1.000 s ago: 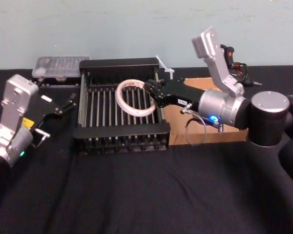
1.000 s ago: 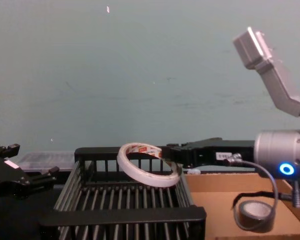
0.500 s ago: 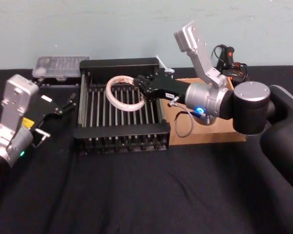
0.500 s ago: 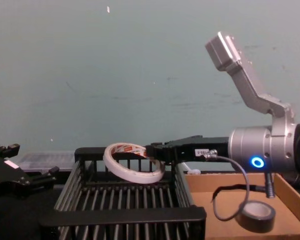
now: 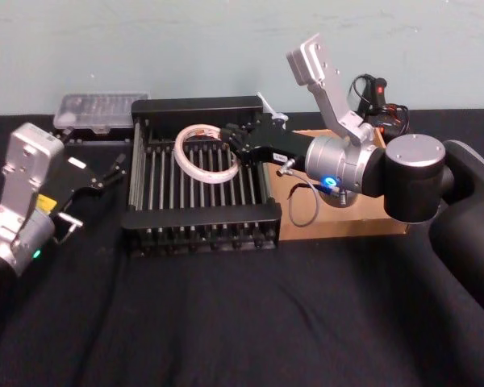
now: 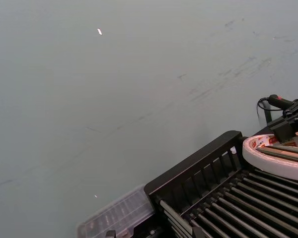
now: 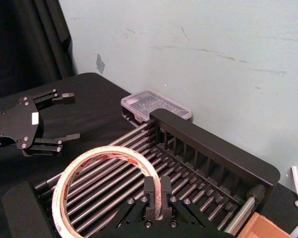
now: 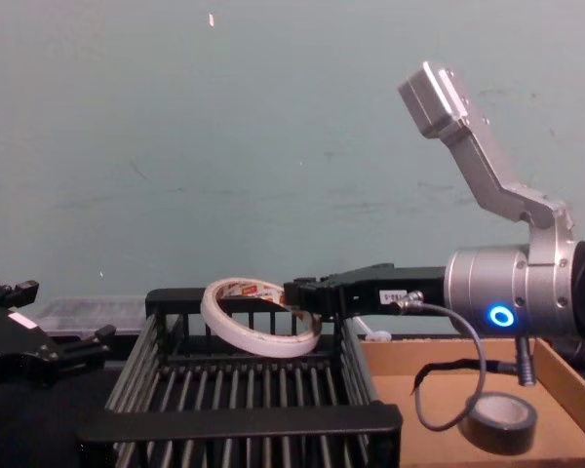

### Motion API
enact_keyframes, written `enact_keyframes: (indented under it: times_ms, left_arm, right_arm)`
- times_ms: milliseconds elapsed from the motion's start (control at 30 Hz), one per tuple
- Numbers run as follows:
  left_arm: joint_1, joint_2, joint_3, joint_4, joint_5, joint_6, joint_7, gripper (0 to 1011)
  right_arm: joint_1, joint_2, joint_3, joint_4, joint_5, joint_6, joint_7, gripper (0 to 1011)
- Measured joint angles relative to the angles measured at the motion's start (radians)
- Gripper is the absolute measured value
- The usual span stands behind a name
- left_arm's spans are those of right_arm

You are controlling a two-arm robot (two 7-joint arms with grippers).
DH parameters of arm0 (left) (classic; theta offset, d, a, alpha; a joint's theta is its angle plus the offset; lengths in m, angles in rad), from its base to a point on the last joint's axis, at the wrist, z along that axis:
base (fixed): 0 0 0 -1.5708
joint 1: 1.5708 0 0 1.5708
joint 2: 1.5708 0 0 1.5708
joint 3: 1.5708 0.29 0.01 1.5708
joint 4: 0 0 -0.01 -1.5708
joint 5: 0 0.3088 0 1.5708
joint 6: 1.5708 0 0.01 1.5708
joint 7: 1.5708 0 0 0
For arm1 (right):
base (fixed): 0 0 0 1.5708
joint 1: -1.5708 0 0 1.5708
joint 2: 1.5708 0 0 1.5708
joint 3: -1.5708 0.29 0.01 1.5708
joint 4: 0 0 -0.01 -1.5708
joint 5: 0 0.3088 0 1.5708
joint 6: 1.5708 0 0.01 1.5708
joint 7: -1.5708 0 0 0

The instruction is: Pick up the white tape and place it into the black box , Pick up the silver tape and place it into the brown box.

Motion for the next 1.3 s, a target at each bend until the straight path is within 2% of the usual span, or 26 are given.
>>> enact_keyframes:
  times_ms: [100,267,300,367,400,600,633,733,767,833,867,900,1033,1100,1300]
  left_arm:
    - [0.000,0.000,0.000,0.000,0.000,0.000,0.000,1001]
    - [0.000,0.000,0.000,0.000,0.000,0.000,0.000,1001]
    - [0.000,0.000,0.000,0.000,0.000,0.000,0.000,1001]
    - [0.000,0.000,0.000,0.000,0.000,0.000,0.000,1001]
    - [0.000,0.000,0.000,0.000,0.000,0.000,0.000,1001]
    - [0.000,0.000,0.000,0.000,0.000,0.000,0.000,1001]
    - [0.000,0.000,0.000,0.000,0.000,0.000,0.000,1001]
    - [0.000,0.000,0.000,0.000,0.000,0.000,0.000,1001]
    - [0.000,0.000,0.000,0.000,0.000,0.000,0.000,1001]
    - [0.000,0.000,0.000,0.000,0.000,0.000,0.000,1001]
    - [0.000,0.000,0.000,0.000,0.000,0.000,0.000,1001]
    - [0.000,0.000,0.000,0.000,0.000,0.000,0.000,1001]
    - [0.000,0.000,0.000,0.000,0.000,0.000,0.000,1001]
    - [0.000,0.000,0.000,0.000,0.000,0.000,0.000,1001]
    - [0.000,0.000,0.000,0.000,0.000,0.000,0.000,1001]
  right_arm:
    - [-0.001,0.001,0.000,-0.001,0.001,0.000,0.000,99]
    - [-0.002,0.001,0.001,-0.003,0.002,0.001,-0.001,233]
    - [-0.002,0.001,0.001,-0.003,0.002,0.001,-0.001,293]
    - [-0.002,0.002,0.001,-0.004,0.002,0.001,-0.001,332]
    - [-0.002,0.002,0.001,-0.004,0.002,0.001,-0.001,388]
    - [-0.003,0.002,0.001,-0.005,0.003,0.002,-0.002,548]
    - [-0.003,0.002,0.001,-0.005,0.003,0.002,-0.002,611]
    - [-0.003,0.002,0.001,-0.005,0.003,0.002,-0.002,670]
    - [-0.003,0.003,0.001,-0.005,0.003,0.002,-0.002,729]
    - [-0.003,0.003,0.001,-0.005,0.004,0.002,-0.002,759]
    - [-0.003,0.003,0.001,-0.006,0.004,0.002,-0.002,823]
    - [-0.003,0.003,0.001,-0.006,0.004,0.002,-0.002,823]
    - [-0.004,0.003,0.001,-0.006,0.004,0.002,-0.002,957]
    - [-0.004,0.003,0.001,-0.006,0.004,0.002,-0.002,998]
    - [-0.022,0.013,0.019,-0.030,0.012,0.007,-0.001,1002]
